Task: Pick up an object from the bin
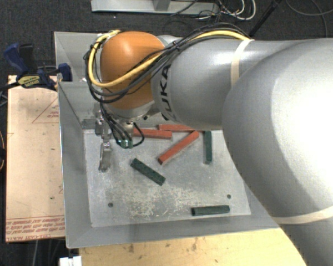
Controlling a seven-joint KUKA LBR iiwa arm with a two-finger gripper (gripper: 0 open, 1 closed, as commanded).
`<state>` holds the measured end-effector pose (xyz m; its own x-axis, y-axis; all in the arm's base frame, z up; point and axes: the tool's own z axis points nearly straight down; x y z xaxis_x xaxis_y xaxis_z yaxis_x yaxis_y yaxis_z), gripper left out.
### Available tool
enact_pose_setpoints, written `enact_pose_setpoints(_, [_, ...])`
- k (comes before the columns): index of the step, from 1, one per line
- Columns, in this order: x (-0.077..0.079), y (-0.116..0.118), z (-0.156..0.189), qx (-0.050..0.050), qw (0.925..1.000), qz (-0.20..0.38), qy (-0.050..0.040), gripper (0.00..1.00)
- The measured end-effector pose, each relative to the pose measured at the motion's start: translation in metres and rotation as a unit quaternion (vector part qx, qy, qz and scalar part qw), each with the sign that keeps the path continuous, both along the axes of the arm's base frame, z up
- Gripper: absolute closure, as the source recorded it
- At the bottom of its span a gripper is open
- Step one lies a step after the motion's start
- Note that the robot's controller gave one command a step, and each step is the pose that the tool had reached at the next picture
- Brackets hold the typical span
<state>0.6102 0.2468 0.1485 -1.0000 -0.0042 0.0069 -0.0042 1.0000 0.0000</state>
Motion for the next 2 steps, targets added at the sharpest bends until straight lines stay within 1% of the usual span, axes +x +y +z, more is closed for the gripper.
enact_pose_setpoints(1, [0.002, -0.001, 0.005, 0.001, 1.0, -0.002, -0.0038, 0.0])
enact_pose_setpoints(2, [-0.005, -0.048, -0.027, 0.002, 0.9999, -0.014, -0.0052, 0.0])
